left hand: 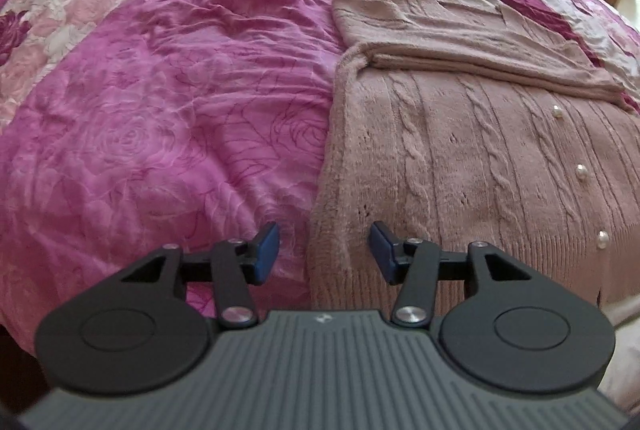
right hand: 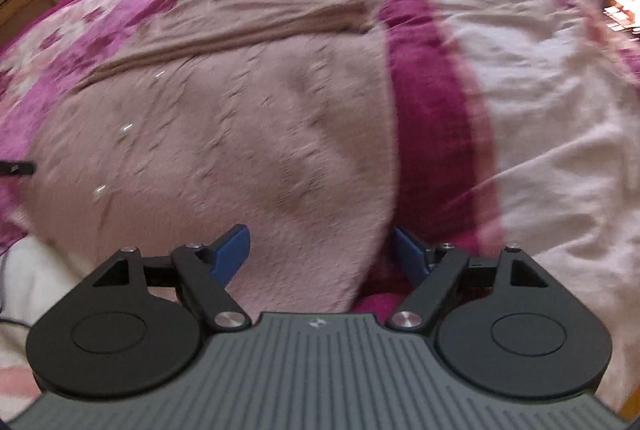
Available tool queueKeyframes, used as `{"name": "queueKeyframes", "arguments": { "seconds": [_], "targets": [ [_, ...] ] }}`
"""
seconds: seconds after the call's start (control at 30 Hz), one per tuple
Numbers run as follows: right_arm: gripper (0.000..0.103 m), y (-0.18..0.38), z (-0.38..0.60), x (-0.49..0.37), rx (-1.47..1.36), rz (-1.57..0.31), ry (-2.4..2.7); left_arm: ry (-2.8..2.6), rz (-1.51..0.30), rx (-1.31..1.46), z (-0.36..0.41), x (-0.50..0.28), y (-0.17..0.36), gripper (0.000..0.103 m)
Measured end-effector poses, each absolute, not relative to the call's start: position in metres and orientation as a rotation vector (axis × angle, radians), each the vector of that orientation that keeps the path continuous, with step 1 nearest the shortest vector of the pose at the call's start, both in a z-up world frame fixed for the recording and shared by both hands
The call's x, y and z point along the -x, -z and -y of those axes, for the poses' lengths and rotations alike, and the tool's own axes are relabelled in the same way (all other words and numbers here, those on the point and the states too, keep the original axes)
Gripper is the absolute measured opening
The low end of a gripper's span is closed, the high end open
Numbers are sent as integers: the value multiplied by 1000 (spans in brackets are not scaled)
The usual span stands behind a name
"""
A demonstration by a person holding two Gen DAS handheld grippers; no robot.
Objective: Fold small clothes
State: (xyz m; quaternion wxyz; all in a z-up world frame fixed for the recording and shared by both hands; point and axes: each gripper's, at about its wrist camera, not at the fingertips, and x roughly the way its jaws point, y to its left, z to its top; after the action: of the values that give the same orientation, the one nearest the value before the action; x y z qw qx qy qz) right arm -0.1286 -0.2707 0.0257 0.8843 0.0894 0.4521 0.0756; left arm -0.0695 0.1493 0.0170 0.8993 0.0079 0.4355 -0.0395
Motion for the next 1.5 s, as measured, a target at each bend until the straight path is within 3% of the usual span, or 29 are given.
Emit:
{"name": "queueKeyframes", "arguments": {
  "seconds": [0.4, 0.53, 0.7, 0.97, 1.03, 1.1, 1.23, 1.33, 1.5],
  "targets": [
    [83, -11, 278, 115, -321, -959, -249, 260, -984, 198, -156, 71, 10, 50],
    [78, -9, 281, 114, -362, -938, -265, 298, -990, 203, -155, 73, 9, 38],
    [70, -8, 282, 114, -362, -938, -258, 266, -1004, 246, -158, 76, 13, 40],
    [68, -7, 279, 112, -357, -944, -275, 253, -1010, 287, -159, 73, 17, 42],
    [62, -6, 280, 112, -367, -936, -276, 254, -1008, 302, -160, 72, 17, 35],
    [51, -6, 282, 113, -379, -928, -266, 284, -1001, 347, -163, 73, 15, 15],
    [26, -5, 290, 114, -448, -907, -272, 320, -997, 419, -165, 73, 13, 15],
    [20, -8, 293, 113, -484, -878, -281, 331, -996, 474, -166, 71, 13, 15],
    [19, -11, 290, 110, -494, -850, -299, 307, -1028, 503, -165, 65, 19, 18]
  ]
}}
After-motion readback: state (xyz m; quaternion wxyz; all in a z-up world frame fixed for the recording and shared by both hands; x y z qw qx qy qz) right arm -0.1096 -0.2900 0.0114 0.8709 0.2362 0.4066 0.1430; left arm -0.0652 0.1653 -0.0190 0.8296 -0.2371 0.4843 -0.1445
